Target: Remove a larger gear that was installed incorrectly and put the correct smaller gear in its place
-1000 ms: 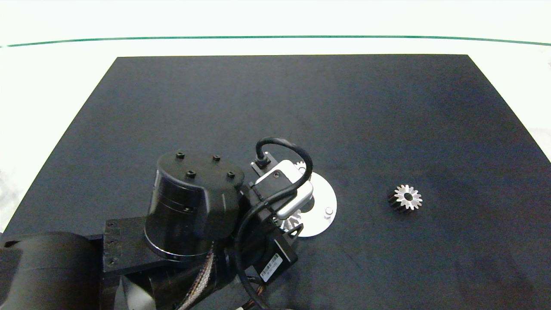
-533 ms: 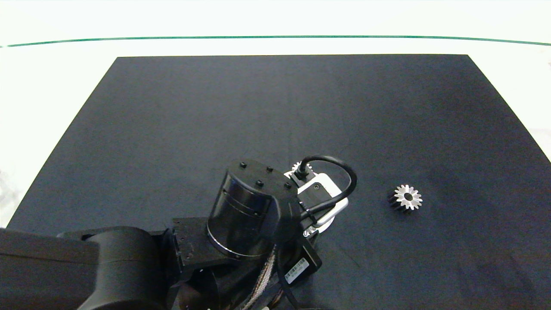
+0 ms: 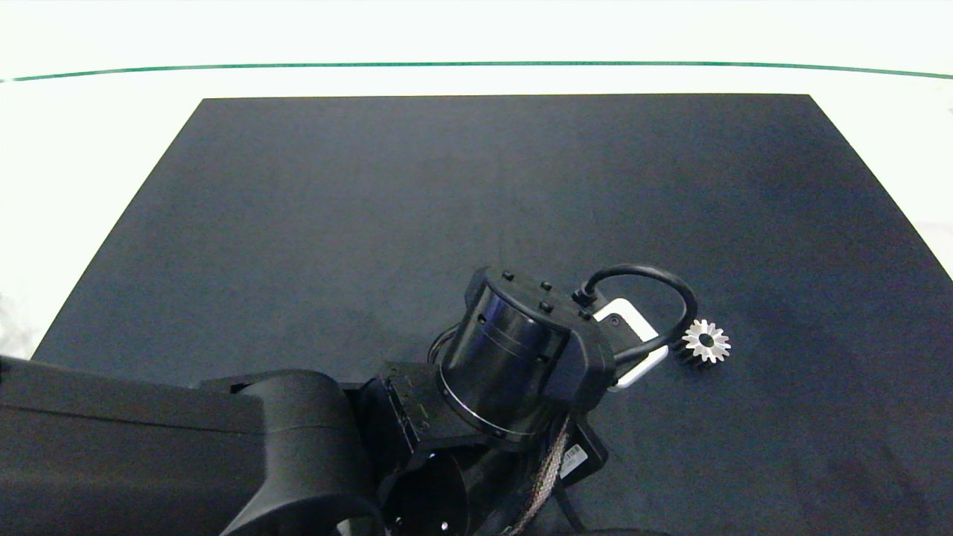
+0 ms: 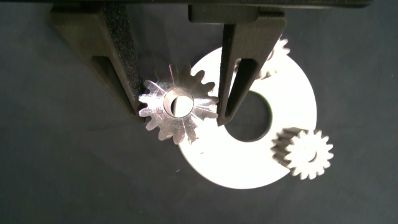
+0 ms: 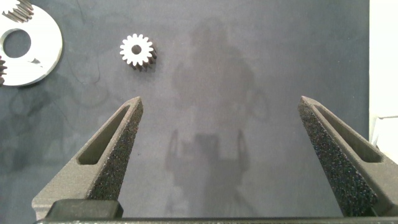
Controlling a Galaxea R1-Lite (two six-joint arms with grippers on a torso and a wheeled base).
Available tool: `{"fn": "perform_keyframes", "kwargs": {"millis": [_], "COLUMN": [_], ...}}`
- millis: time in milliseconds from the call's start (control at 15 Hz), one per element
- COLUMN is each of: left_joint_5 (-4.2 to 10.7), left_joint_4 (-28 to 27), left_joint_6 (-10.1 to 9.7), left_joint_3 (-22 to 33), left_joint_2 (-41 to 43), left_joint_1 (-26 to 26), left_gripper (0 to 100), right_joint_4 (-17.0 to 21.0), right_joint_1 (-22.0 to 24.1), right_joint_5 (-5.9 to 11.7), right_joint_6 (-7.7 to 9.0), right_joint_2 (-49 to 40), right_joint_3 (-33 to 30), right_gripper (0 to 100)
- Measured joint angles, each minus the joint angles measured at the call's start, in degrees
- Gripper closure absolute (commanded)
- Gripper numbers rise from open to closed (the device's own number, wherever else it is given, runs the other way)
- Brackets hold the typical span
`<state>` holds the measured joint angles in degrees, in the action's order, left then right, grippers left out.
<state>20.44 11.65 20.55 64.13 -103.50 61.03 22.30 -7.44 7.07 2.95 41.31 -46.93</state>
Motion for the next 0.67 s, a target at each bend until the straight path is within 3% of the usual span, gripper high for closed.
{"fn": "perform_keyframes", "kwargs": {"millis": [667], "left_joint_5": [0.0], "left_joint_4": [0.0], "left_joint_6": [0.0], "left_joint_3": [6.3], "left_joint_2": [-5.5], "left_joint_1": [-0.1], "left_gripper": [81], "right_joint_4": [0.1], "right_joint_1": [0.0], "right_joint_5": [0.01], "right_joint_6": [0.1], "right_joint_2": [-1.1], "right_joint_3": [-0.2], "right_gripper": [0]}}
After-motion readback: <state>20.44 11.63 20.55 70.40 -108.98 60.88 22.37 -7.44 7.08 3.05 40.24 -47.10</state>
